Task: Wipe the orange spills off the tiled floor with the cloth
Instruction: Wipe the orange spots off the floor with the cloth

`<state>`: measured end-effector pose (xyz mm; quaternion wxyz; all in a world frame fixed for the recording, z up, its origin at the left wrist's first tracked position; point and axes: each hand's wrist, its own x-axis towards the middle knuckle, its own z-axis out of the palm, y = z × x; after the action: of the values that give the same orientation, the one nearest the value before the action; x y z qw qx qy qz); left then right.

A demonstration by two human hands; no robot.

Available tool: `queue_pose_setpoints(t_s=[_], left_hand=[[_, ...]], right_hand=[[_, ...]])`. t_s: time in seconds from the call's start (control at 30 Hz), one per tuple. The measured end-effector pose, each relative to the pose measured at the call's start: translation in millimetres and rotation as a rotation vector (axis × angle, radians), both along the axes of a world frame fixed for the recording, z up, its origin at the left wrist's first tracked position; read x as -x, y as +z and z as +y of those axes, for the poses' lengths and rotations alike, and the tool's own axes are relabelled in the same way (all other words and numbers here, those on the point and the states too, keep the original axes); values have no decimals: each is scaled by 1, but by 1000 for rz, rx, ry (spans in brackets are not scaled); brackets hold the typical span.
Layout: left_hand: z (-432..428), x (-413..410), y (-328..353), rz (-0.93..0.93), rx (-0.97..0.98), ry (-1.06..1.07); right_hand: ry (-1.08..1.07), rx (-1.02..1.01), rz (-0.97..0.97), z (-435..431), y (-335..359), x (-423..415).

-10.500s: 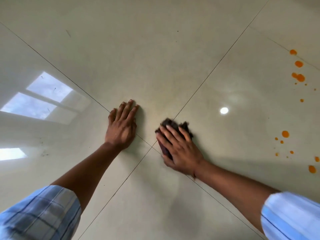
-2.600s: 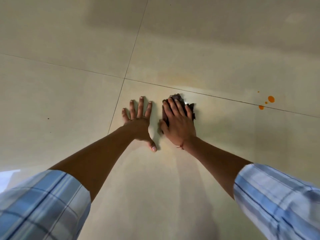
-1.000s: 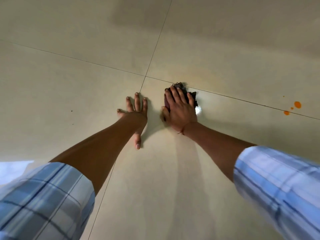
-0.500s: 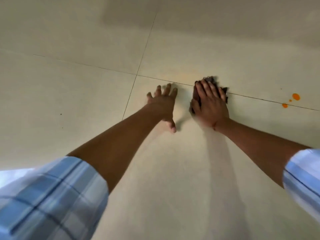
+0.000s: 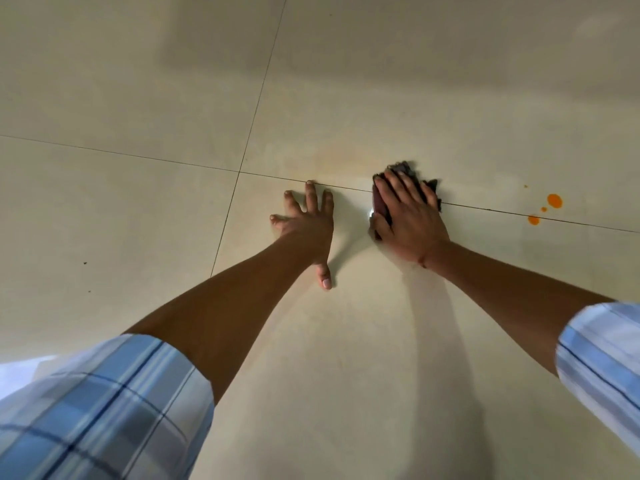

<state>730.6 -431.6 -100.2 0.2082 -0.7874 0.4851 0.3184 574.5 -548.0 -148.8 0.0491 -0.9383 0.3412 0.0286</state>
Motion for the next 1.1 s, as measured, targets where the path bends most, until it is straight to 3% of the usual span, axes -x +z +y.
queue_pose_setpoints(t_s=[0.17,0.33,0.47,0.57,0.63,0.73,0.9,1.0,1.1], left_hand=[[0,0,0,15,-9,-2],[-1,1,4,7,-24,-9],[1,2,6,-37,-33,-6],[-6,19,7,-110,-21,-92],[-23,43,7,-34,56,-178],[-61,88,4,172,160,-163],[-93,120,-20,131,73,-90],[-93,118,-14,134,52,-98],[-95,120,-9,134,20,-104]], right_hand=[[-84,-22,-70,5,4,-21],[75,-16,31,13,5,39],[-220,-25,-54,-13,4,22],[-128,6,-16,13,1,65],[-80,-22,1,2,5,91],[-277,-11,-48,-53,2,96],[-507,-10,-24,-121,-1,138],[-626,6,-43,-98,7,163],[-511,-29,12,-43,2,185]])
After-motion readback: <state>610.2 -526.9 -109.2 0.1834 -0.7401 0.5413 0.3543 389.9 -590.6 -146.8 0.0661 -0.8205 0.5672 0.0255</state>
